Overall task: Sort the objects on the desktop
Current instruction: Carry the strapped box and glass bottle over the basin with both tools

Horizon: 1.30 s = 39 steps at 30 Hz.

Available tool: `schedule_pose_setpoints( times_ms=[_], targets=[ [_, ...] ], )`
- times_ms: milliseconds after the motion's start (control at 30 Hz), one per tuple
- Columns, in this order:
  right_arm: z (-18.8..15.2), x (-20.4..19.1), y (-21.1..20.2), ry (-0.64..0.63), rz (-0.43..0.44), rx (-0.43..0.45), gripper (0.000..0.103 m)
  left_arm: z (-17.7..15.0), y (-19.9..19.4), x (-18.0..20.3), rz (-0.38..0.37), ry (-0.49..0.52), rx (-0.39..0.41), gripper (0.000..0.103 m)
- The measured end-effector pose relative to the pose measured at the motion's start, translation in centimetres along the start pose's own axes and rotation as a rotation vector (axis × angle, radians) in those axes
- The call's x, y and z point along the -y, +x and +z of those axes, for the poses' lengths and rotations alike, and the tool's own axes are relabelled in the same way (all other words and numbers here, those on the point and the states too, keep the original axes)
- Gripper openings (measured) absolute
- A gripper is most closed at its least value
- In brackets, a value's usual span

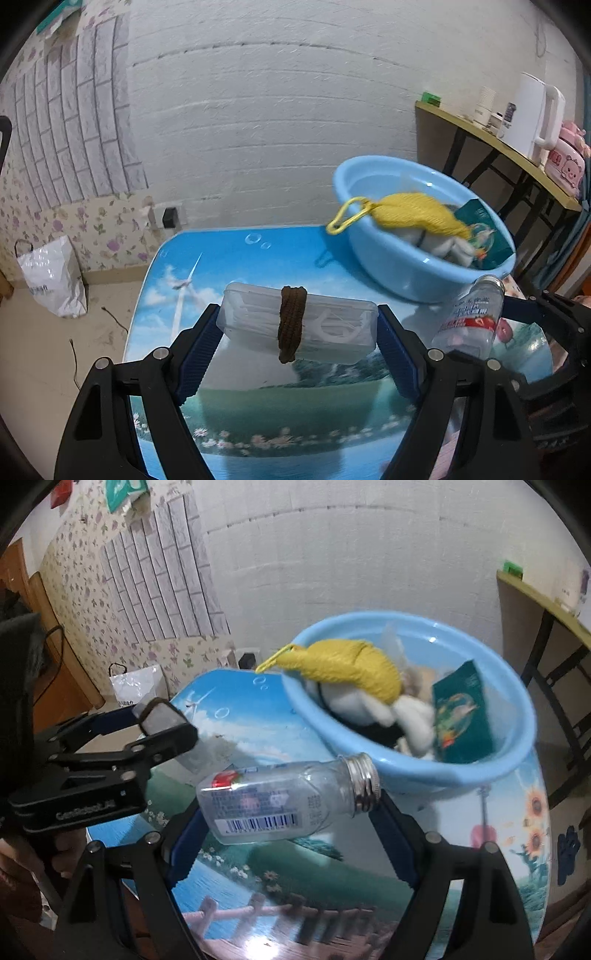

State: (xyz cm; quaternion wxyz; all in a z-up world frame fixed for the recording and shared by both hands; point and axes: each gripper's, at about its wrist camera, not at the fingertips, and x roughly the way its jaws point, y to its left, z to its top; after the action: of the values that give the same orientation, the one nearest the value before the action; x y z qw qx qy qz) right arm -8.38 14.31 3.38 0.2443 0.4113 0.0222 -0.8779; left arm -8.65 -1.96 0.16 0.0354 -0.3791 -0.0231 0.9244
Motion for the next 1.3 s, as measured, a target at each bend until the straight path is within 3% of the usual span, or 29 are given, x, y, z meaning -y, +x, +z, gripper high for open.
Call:
schedule_pose_setpoints(
  times_ms=[133,467,667,933,1300],
  targets=[
    [0.1,1.4,-2.3,0.041,0.138,0.051,0.085,1.6,-1.2,1.5,-0.018,0.014,0.001,0.081],
    [2.2,3.4,-5.9,0.034,0.19,0.187,0.084,6.4,-4.4,4.2,-0.025,0.046,0.117,0.082],
    [4.4,6.5,-6.5,0.057,0.112,0.259,0.085,9.0,-3.3,6.5,-0.035,0.11,0.12,0.082],
    [5.8,9.9,-3.6,0.087,0.082,0.226,0.085,11.6,-0.3,8.1,-0.071,0.14,0.129,0.082],
    [7.2,14.1,1.4,0.145,0.021,0.159,0.085,12.6,5.9,8.4,-0.027,0.174,0.054,0.082]
  ],
)
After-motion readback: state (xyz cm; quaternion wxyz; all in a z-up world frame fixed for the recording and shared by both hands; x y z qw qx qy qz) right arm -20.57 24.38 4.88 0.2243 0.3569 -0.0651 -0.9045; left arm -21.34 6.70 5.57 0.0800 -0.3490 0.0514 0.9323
